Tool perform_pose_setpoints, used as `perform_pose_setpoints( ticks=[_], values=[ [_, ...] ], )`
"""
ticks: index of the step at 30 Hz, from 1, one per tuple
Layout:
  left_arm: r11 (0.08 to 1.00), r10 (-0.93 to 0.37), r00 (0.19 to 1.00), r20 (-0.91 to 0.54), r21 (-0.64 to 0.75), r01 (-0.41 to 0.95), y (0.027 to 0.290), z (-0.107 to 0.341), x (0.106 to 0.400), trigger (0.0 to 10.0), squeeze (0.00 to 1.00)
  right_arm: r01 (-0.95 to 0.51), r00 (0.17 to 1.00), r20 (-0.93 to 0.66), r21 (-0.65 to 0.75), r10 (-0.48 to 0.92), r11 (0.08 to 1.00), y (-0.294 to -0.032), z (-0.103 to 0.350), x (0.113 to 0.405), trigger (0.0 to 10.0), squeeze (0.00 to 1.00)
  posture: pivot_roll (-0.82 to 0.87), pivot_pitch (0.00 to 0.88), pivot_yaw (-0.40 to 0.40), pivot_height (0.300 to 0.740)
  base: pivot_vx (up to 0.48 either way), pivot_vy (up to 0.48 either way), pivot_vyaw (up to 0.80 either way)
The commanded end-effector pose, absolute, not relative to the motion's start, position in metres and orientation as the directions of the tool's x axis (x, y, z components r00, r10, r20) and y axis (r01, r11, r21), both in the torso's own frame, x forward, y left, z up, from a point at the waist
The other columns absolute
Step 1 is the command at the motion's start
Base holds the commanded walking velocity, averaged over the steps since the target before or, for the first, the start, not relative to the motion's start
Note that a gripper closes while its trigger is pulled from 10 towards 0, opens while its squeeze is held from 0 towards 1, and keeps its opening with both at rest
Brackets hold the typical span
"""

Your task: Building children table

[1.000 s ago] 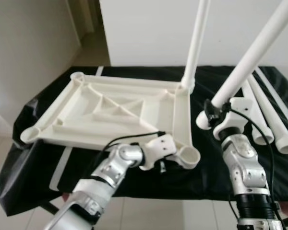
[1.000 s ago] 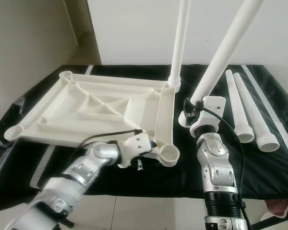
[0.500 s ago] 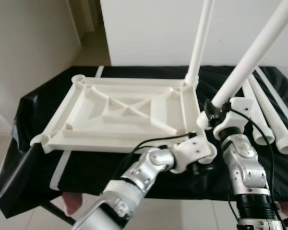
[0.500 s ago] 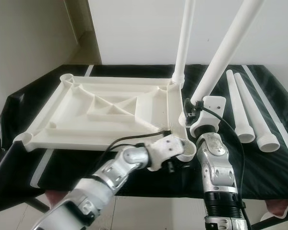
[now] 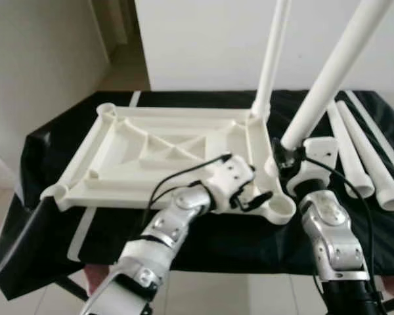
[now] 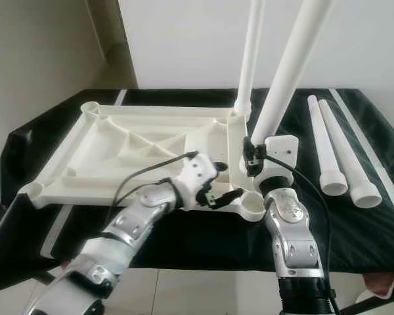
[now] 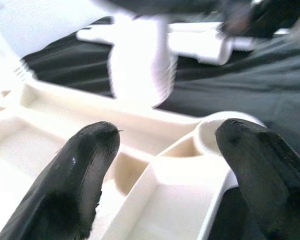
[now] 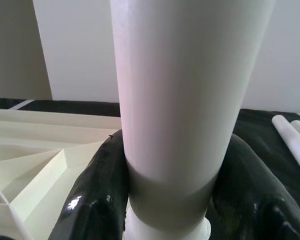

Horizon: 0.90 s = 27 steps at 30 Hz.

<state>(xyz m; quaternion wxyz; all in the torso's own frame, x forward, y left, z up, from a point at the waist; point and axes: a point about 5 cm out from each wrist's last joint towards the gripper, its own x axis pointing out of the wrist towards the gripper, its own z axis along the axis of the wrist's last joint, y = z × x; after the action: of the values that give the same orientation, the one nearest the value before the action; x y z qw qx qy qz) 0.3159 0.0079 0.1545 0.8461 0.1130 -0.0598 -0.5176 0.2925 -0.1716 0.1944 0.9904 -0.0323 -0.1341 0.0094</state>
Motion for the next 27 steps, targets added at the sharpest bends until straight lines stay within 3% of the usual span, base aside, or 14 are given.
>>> perform_pose_setpoints(
  ticks=[1, 11, 27],
  values=[
    [0.374, -0.922, 0.387, -0.025, 0.211, 0.903, 0.027, 0.153, 0.311, 10.0, 0.0, 0.009, 0.959, 0.282, -0.067, 0.01, 0.998, -0.168, 0.196, 0.287, 10.0, 0.0, -0.03, 0.0, 0.026, 0.74, 0.0, 0.0, 0.0],
    [0.233, -0.963, 0.252, -0.093, 0.181, 0.955, 0.051, 0.142, 0.286, 10.0, 0.0, 0.006, 0.97, 0.244, -0.042, 0.004, 0.999, -0.162, 0.185, 0.272, 10.0, 0.0, -0.02, 0.0, 0.008, 0.74, 0.0, 0.0, 0.0],
    [0.216, -0.966, 0.232, -0.117, 0.137, 0.967, 0.058, 0.148, 0.279, 10.0, 0.0, 0.013, 0.982, 0.188, -0.028, -0.008, 1.0, -0.164, 0.167, 0.244, 10.0, 0.0, -0.02, 0.0, 0.012, 0.74, 0.0, 0.0, 0.0]
  ],
)
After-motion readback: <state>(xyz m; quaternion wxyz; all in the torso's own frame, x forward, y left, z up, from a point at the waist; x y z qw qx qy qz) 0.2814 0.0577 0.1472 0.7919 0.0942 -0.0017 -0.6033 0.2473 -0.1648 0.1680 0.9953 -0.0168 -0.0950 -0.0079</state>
